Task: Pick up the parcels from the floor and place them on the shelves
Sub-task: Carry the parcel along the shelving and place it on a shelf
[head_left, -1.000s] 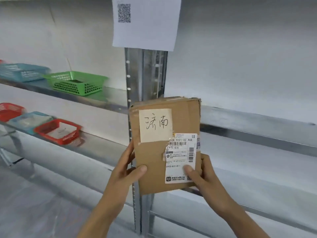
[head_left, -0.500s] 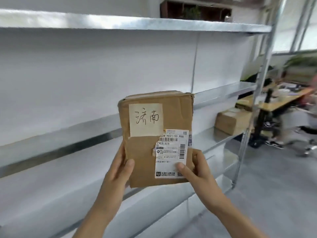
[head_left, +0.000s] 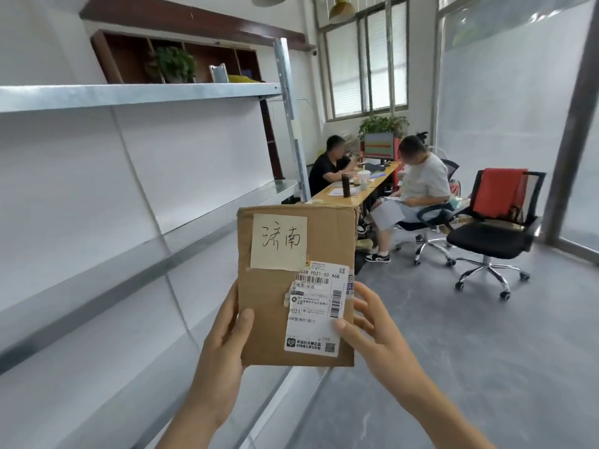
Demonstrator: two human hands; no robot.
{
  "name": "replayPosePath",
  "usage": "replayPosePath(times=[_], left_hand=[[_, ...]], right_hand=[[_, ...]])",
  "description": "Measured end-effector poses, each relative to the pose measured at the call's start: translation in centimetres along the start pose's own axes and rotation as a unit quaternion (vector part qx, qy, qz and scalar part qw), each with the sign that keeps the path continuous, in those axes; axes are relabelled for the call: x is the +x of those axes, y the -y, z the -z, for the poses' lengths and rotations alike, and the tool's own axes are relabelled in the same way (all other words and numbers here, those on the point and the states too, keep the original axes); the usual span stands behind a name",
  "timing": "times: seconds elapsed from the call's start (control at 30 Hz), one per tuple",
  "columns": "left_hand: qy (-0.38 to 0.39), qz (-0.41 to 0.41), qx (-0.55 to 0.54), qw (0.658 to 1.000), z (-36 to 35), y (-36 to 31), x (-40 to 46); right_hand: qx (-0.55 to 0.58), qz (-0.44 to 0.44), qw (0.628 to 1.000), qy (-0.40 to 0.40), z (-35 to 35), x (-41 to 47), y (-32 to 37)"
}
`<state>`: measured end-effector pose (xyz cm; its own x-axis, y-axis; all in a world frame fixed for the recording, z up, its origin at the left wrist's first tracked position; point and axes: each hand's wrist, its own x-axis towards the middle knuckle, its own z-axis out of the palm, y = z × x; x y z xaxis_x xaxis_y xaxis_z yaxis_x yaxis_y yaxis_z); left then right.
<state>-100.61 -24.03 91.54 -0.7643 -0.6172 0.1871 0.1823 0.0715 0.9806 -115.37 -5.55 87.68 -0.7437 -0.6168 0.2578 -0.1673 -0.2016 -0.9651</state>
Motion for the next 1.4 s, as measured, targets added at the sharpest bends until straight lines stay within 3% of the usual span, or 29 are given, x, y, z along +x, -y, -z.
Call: replayPosePath(times=[0.23,0.47,0.8,0.93,1.07,1.23,1.4], left_hand=[[0.035,0.037,-0.020,0.999,-4.8,3.6,11.5],[0.062,0.017,-0.012,0.998,-4.3,4.6,26.1],[0.052,-0.028,0.135,0.989,-0.1,-0.2,40.9],[0.000,-0.086,0.165,0.983,1.2,-3.1,45.4],[-0.112,-0.116,0.186,0.969,2.0,-5.2,50.3],[-0.245,-0.070,0.207,0.945,1.6,-5.6,56.5],[-0.305,-0.010,0.247,0.920,2.3,-3.8,61.5]], right_hand=[[-0.036,0.019,0.998,-0.046,5.8,8.9,-2.6],[-0.054,0.031,0.996,-0.065,6.8,23.6,-3.1],[-0.030,0.037,0.999,0.009,7.6,41.7,1.0],[0.025,0.072,0.997,0.017,6.5,49.6,1.5],[0.109,0.065,0.991,0.039,4.2,57.8,1.1],[0.111,0.007,0.987,0.115,0.4,66.9,0.0],[0.065,-0.028,0.992,0.102,-2.6,73.3,-3.1]])
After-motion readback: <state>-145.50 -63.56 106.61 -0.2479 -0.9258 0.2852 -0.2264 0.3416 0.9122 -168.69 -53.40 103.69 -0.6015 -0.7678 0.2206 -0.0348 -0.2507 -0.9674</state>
